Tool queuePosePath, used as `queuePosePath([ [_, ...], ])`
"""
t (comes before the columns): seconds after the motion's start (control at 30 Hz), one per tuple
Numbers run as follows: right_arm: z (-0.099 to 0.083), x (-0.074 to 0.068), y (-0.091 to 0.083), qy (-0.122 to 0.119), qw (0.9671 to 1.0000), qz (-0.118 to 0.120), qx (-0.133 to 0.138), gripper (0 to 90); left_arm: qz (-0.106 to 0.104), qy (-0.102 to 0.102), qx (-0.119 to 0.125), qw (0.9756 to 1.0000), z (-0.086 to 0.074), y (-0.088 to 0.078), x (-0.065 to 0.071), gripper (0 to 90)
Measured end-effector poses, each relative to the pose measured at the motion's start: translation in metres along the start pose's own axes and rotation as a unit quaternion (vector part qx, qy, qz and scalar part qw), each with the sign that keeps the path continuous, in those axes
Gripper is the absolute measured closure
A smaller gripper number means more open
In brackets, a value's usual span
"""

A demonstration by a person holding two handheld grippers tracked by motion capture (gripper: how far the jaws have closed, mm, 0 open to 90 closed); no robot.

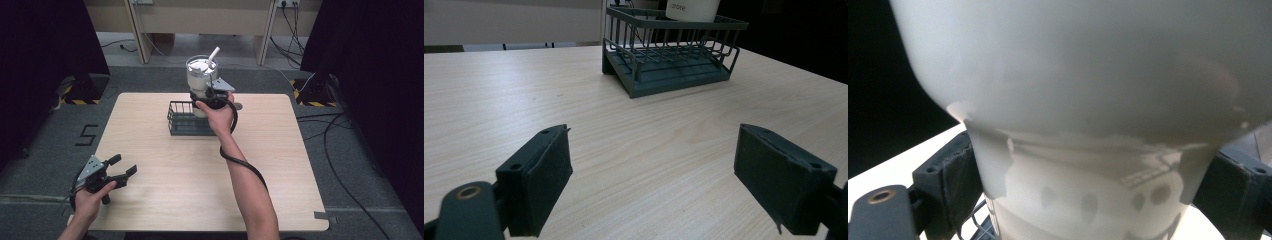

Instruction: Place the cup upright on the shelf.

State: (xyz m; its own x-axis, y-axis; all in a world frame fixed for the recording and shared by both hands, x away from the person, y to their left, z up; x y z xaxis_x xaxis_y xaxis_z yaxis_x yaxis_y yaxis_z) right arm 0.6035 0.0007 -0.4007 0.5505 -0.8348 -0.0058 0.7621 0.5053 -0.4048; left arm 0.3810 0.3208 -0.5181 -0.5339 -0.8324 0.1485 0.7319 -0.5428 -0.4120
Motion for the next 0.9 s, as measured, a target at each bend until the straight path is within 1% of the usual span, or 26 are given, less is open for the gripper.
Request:
queuePosePath([
  [0.33, -0.002, 0.000, 0.009, 0.001, 1.0000, 0.001, -0.006, 11.2, -0.001, 0.000, 0.000, 1.0000, 0.000, 0.000, 0.000, 14.6],
  [0.63, -0.008, -0.002, 0.017, 0.005, 0.9999, 0.001, -0.013, 11.2, -0.002, 0.000, 0.001, 1.0000, 0.000, 0.000, 0.000, 14.6],
  [0.67, -0.009, -0.002, 0.019, 0.011, 0.9998, 0.002, -0.015, 11.2, -0.002, 0.000, 0.002, 1.0000, 0.000, 0.000, 0.000, 14.6],
  [0.9, -0.016, -0.005, 0.025, 0.007, 0.9998, 0.004, -0.017, 11.2, -0.003, 0.001, 0.001, 1.0000, 0.000, 0.000, 0.000, 14.6],
])
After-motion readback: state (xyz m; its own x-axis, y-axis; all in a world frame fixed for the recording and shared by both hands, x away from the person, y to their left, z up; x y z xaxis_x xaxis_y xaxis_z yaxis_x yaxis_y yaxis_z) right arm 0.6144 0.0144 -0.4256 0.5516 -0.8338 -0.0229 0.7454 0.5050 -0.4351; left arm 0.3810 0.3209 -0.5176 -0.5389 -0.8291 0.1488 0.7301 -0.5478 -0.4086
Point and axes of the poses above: each handheld gripper's, and its own axes: y roughly forward along the jaws, z roughly out of its top, x roughly to its right, the point moved 4 cm from there along y, roughly forward along the jaws, and after that the axes turned 11 degrees about -x, right-handed, at the moved point
